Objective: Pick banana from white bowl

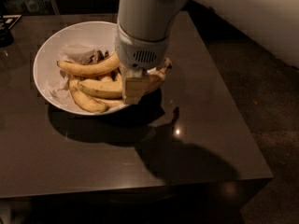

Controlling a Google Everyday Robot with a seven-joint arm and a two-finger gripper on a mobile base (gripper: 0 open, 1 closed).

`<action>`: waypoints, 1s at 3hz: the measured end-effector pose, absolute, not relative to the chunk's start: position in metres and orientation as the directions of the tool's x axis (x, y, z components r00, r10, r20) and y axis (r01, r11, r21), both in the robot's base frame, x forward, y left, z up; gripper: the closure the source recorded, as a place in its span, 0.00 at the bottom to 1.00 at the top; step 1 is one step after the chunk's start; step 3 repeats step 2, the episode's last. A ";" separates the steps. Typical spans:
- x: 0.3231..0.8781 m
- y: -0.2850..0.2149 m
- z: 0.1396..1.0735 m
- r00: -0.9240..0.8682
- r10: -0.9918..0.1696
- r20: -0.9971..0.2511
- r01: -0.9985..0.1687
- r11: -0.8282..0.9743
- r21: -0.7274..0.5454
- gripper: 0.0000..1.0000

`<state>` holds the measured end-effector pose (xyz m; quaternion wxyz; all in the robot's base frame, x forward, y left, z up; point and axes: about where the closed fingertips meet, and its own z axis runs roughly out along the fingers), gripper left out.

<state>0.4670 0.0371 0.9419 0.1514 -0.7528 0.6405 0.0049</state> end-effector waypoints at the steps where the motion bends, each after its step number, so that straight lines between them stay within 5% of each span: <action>1: 0.439 0.017 0.951 0.141 -0.968 -0.209 -0.970 -0.093 -0.226 1.00; 3: 0.410 0.000 0.962 0.111 -0.973 -0.201 -0.971 -0.063 -0.229 1.00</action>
Offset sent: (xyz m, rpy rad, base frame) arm -0.0875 -0.0613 0.0195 -0.0204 0.0182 -0.1169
